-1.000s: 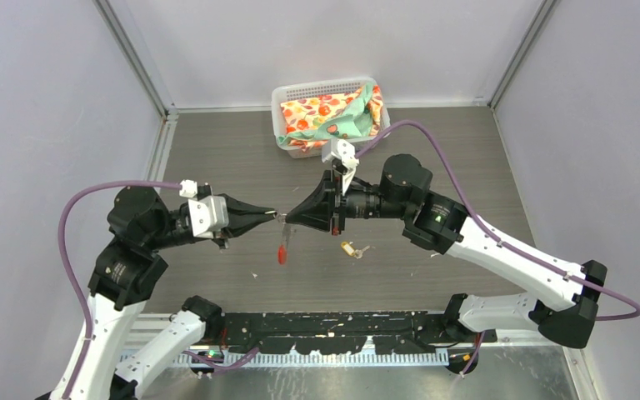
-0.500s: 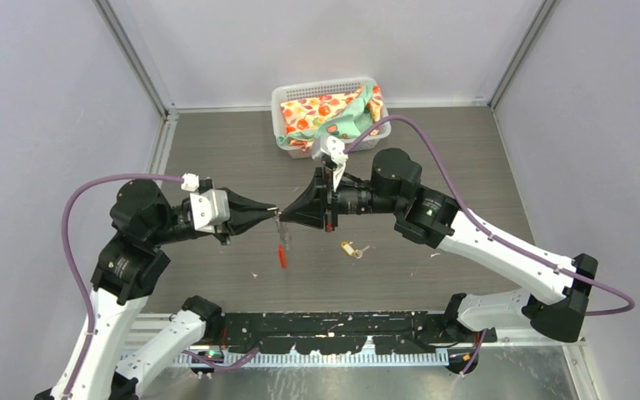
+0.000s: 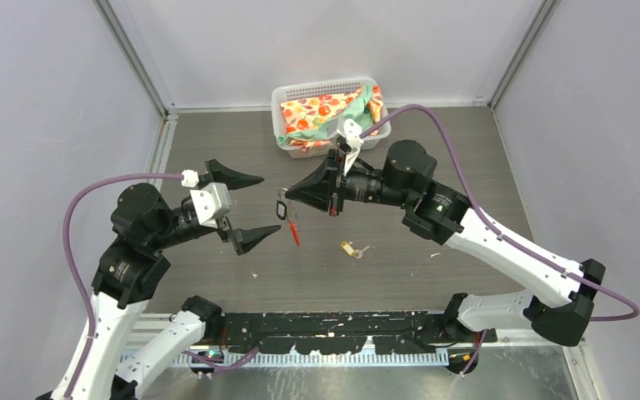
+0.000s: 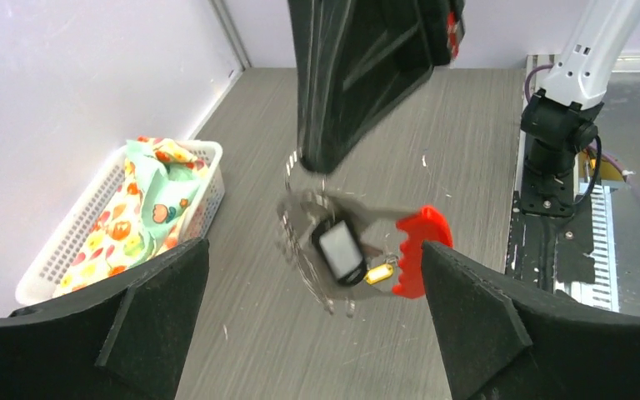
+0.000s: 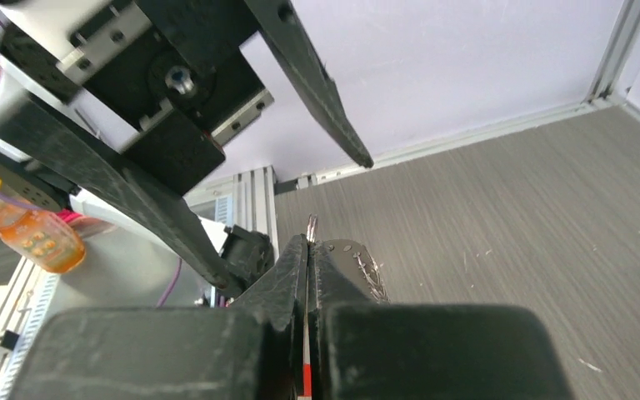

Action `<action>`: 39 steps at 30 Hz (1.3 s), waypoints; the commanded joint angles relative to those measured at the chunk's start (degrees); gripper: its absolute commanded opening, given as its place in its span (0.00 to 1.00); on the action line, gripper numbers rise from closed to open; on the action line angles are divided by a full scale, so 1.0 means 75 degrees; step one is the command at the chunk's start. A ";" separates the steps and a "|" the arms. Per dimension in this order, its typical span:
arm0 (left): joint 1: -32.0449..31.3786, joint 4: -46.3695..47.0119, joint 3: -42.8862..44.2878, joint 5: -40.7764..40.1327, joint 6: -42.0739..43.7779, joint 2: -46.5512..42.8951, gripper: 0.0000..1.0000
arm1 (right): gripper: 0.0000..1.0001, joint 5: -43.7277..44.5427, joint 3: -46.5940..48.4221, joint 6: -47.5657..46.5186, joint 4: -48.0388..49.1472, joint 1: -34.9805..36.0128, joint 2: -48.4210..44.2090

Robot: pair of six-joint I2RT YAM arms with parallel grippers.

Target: Put the keys on the keyring

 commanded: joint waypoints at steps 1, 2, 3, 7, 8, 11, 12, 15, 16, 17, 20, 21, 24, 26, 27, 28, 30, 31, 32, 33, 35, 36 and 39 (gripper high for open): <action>-0.0026 0.0119 -0.0351 -0.0533 -0.0569 -0.0421 1.00 | 0.01 0.0037 0.0594 0.0251 0.0823 -0.0116 -0.0571; -0.0026 0.0115 -0.0554 -0.0583 -0.0706 -0.0525 1.00 | 0.01 0.0031 0.0636 0.0315 0.0891 -0.0128 -0.0611; -0.0026 0.0103 -0.0712 -0.0627 -0.0827 -0.0608 1.00 | 0.01 0.0033 0.0690 0.0393 0.0963 -0.0138 -0.0643; -0.0026 0.0276 -0.1417 -0.1042 -0.1159 -0.1001 1.00 | 0.01 -0.0025 0.0838 0.0635 0.1279 -0.0143 -0.0769; -0.0026 0.0428 -0.1613 -0.1074 -0.1154 -0.1143 1.00 | 0.01 -0.0065 0.0862 0.0731 0.1367 -0.0146 -0.0782; -0.0026 0.0782 -0.2001 -0.0979 -0.1182 -0.1233 0.99 | 0.01 -0.0201 0.0927 0.1003 0.1602 -0.0163 -0.0778; -0.0026 0.0920 -0.2053 -0.0975 -0.1303 -0.1181 0.98 | 0.01 -0.0241 0.0932 0.1127 0.1709 -0.0157 -0.0777; -0.0026 0.1319 -0.2144 -0.0776 -0.1758 -0.0926 0.89 | 0.01 -0.0339 0.0928 0.1463 0.2003 -0.0151 -0.0762; -0.0026 0.1495 -0.2172 -0.0500 -0.2019 -0.0832 0.80 | 0.01 -0.0311 0.0917 0.1575 0.2090 -0.0156 -0.0763; -0.0026 0.1703 -0.2193 -0.0155 -0.2361 -0.0730 0.75 | 0.01 -0.0281 0.0903 0.1685 0.2219 -0.0156 -0.0761; -0.0026 0.2767 -0.2329 0.0779 -0.3957 -0.0496 0.74 | 0.01 -0.0322 0.0888 0.1983 0.2568 -0.0158 -0.0736; -0.0026 0.3002 -0.2336 0.0862 -0.4330 -0.0443 0.77 | 0.01 -0.0344 0.0901 0.2043 0.2606 -0.0162 -0.0721; -0.0026 0.3315 -0.2140 0.0994 -0.4657 -0.0259 0.80 | 0.01 -0.0377 0.0888 0.2157 0.2767 -0.0153 -0.0724; -0.0026 0.3546 -0.2072 0.1196 -0.4622 -0.0214 0.79 | 0.01 -0.0394 0.0884 0.2227 0.2836 -0.0157 -0.0709; -0.0026 0.3635 -0.2022 0.1368 -0.4544 -0.0181 0.79 | 0.01 -0.0412 0.0898 0.2263 0.2865 -0.0153 -0.0684; -0.0026 0.3686 -0.1990 0.1492 -0.4392 -0.0124 0.78 | 0.01 -0.0434 0.0912 0.2299 0.2895 -0.0153 -0.0669; -0.0026 0.3761 -0.1985 0.1421 -0.4191 -0.0111 0.76 | 0.01 -0.0457 0.0915 0.2402 0.3016 -0.0164 -0.0638; -0.0026 0.3800 -0.1998 0.1377 -0.4138 -0.0111 0.75 | 0.01 -0.0469 0.0914 0.2449 0.3052 -0.0162 -0.0622; -0.0026 0.3809 -0.2021 0.1436 -0.4076 -0.0111 0.75 | 0.01 -0.0481 0.0910 0.2479 0.3093 -0.0156 -0.0605; -0.0026 0.3995 -0.2045 0.1486 -0.4065 -0.0096 0.75 | 0.01 -0.0482 0.0902 0.2520 0.3135 -0.0159 -0.0587; -0.0026 0.4110 -0.2049 0.1482 -0.4081 -0.0079 0.75 | 0.01 -0.0483 0.0884 0.2611 0.3222 -0.0159 -0.0571; -0.0026 0.4135 -0.2049 0.1477 -0.4056 -0.0076 0.76 | 0.01 -0.0449 0.0881 0.2646 0.3267 -0.0161 -0.0562; -0.0035 0.3958 -0.2107 0.1756 -0.3013 -0.0219 0.81 | 0.01 -0.0108 0.0879 0.2693 0.3253 -0.0158 -0.0584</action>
